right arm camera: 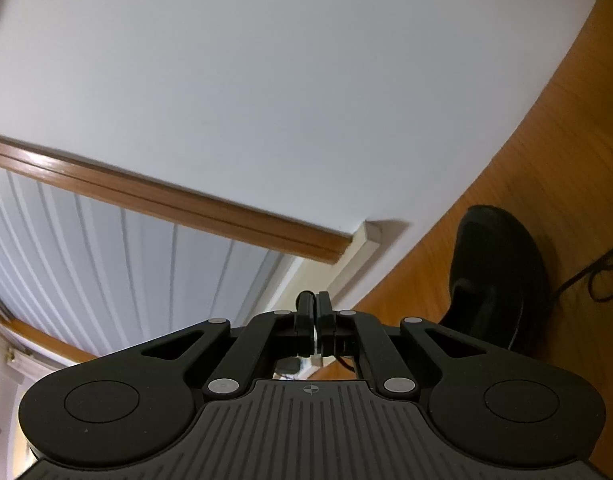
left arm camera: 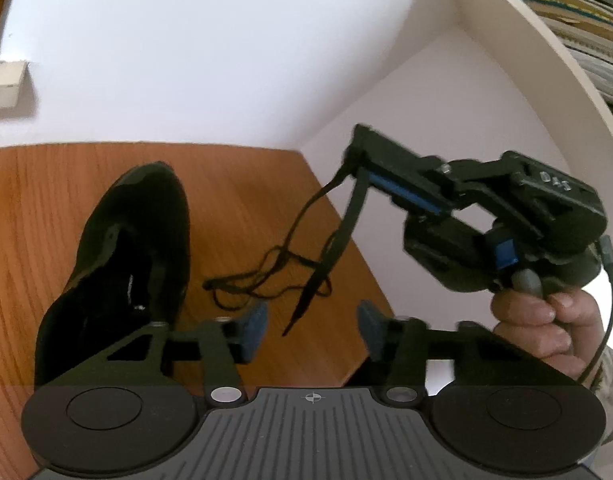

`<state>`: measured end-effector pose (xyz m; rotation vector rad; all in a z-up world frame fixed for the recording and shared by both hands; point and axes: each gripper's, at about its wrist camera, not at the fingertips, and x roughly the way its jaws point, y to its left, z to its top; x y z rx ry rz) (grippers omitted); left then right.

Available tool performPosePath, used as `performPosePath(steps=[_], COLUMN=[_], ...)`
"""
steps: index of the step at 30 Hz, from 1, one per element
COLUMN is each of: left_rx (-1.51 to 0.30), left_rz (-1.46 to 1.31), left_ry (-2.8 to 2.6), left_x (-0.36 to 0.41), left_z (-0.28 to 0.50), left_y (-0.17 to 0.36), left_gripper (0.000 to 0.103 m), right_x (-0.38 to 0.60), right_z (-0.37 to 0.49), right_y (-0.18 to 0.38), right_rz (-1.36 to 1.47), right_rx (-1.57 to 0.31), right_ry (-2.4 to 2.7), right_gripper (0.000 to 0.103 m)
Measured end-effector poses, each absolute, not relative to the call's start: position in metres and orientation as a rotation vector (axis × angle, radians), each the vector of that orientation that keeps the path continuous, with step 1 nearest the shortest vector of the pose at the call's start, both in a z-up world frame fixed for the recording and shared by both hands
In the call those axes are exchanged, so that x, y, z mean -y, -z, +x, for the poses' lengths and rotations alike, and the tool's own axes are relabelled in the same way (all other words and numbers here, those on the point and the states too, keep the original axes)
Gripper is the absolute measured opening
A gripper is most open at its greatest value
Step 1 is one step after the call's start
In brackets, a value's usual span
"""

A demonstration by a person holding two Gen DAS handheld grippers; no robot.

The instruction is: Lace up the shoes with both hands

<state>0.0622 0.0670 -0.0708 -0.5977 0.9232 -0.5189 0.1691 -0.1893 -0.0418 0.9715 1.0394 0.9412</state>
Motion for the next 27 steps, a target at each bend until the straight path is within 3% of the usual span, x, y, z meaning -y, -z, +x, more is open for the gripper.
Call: performPosePath(steps=[3, 5, 20, 27], left_rx=[-0.919, -0.911, -0.903, -0.907], left_rz=[-0.59, -0.581, -0.614, -0.61], left_ry=[0.535, 0.549, 0.553, 0.531], left_x=[-0.068, -0.068, -0.08, -0.094], left_z=[0.061, 0.059, 0.054, 0.051], left_y=[0.071, 0.069, 0.07, 0.066], left_gripper=[0.013, 0.006, 0.006, 0.006], right_x=[0.191, 0.189, 0.191, 0.204], right_z=[0.169, 0.169, 0.168, 0.166], right_y=[0.042, 0.043, 0.043, 0.047], right_rz=[0.974, 0.976, 0.955, 0.891], right_rx=[-1.035, -1.034, -1.019, -1.01], right_ry=[-0.939, -0.936, -0.898, -0.85], right_gripper=[0.004, 0.004, 0.007, 0.037])
